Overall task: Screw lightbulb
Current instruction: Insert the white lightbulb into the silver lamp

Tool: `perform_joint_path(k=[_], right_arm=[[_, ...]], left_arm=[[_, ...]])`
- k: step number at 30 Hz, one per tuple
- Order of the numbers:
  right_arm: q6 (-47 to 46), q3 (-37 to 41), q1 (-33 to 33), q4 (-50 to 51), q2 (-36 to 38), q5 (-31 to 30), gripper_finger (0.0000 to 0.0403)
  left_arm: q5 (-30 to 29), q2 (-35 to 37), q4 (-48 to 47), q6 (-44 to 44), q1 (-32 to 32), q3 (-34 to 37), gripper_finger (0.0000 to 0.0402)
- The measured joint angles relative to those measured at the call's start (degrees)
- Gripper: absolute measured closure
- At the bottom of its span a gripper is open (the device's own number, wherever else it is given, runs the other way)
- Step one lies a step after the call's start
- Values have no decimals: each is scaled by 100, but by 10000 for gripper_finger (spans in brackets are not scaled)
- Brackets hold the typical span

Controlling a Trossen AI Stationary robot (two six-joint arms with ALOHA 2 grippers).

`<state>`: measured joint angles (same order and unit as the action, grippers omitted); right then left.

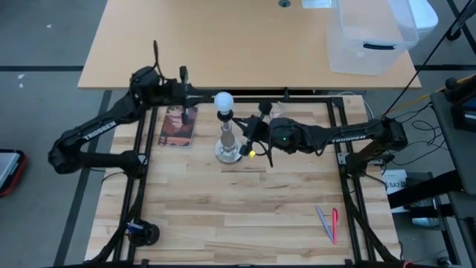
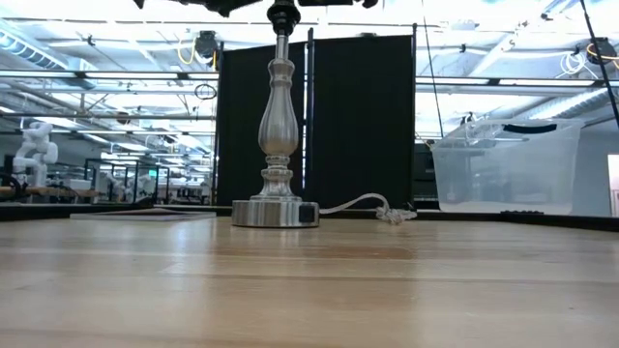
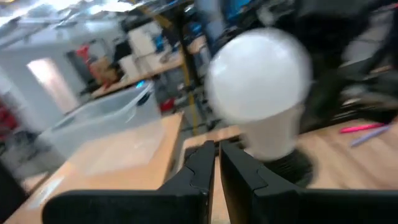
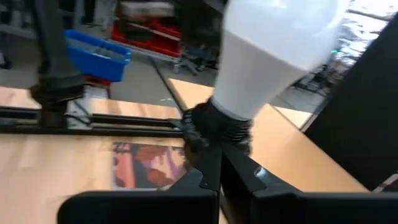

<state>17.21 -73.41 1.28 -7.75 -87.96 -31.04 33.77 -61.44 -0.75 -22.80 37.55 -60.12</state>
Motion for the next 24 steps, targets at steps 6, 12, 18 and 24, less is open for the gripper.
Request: perform_joint_path(k=[6,12,18,24], right_arm=[[149,0,-150,-339,4,-233,403],[219,0,-366,-831,4,-230,403],[306,0,-664,-1392,7,-83,403],[-5,0,-884,-1618,7,637,403]], left_arm=[[475,221,-192,36,-117,0,372],[496,216,-334,4,-316,0,372],[469,180,-226,-125,-669,0,372],[-34,-14,59,-152,-896,0,372]])
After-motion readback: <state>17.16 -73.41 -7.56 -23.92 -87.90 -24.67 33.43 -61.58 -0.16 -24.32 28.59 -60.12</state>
